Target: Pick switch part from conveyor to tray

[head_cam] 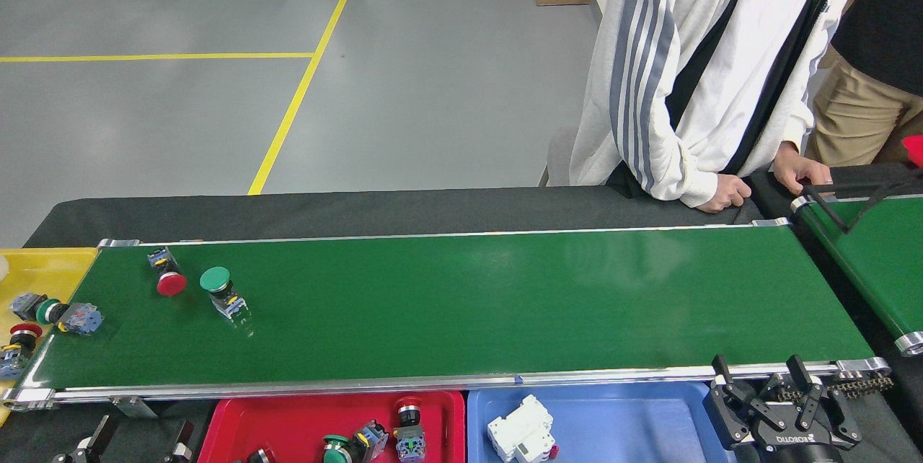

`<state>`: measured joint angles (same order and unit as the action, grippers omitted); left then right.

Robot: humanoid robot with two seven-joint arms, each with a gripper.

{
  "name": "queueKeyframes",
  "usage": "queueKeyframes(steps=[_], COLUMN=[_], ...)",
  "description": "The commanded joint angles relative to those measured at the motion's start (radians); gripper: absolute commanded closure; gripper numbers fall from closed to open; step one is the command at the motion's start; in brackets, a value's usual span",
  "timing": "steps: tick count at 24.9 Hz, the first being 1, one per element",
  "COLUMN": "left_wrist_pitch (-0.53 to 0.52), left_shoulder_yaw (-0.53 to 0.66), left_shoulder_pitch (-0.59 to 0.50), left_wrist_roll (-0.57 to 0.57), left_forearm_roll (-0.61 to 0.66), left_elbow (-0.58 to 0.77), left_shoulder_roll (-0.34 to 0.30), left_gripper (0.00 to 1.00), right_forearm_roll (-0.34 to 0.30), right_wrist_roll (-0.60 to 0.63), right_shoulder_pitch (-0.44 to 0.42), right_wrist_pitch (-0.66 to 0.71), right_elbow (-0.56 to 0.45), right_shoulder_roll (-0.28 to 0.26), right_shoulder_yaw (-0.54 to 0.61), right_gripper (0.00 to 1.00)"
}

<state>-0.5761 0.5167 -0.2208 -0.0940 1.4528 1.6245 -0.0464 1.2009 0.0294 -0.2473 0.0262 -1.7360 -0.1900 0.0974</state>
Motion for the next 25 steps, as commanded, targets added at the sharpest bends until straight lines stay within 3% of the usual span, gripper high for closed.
queueKeyframes(steps=[1,6,17,21,22,23,25], left_wrist_pitch=[0.025,0.056,0.236,0.335,0.383,0.421,0.436], left_shoulder_yaw=[-0.001,-0.038,-0.178,-0.190,-0.218,-0.251,-0.285], left_shoulder_pitch=[0.069,0.288,0.517,0.646,0.686,0.721,0.747], left_wrist_roll=[0.016,0.023,0.023,0.022,0.014,0.011,0.005], left_forearm_roll=[0.026,0.146,0.164,0.164,0.164,0.162,0.150], left_elbow=[-0.052,-0.284,-0.598,-0.784,-0.848,-0.905,-0.962], left_shoulder_roll=[-0.030,-0.078,-0.168,-0.184,-0.191,-0.207,-0.225], left_gripper=[0.00,0.00,0.00,0.02,0.06,0.17,0.49], right_forearm_roll=[0.000,0.000,0.000,0.000,0.000,0.000,0.000], right_wrist_roll=[0.000,0.000,0.000,0.000,0.000,0.000,0.000], right_shoulder_pitch=[0.002,0.000,0.000,0.000,0.000,-0.001,-0.001], right_wrist_pitch=[0.003,0.003,0.004,0.004,0.004,0.004,0.004], right_elbow=[-0.014,-0.014,-0.014,-0.014,-0.014,-0.014,-0.014], right_shoulder_roll=[-0.003,-0.002,-0.003,-0.003,-0.003,-0.003,-0.005], right_shoulder_yaw=[0.007,0.005,0.005,0.005,0.005,0.005,0.004], right_gripper=[0.00,0.00,0.00,0.00,0.00,0.00,0.00])
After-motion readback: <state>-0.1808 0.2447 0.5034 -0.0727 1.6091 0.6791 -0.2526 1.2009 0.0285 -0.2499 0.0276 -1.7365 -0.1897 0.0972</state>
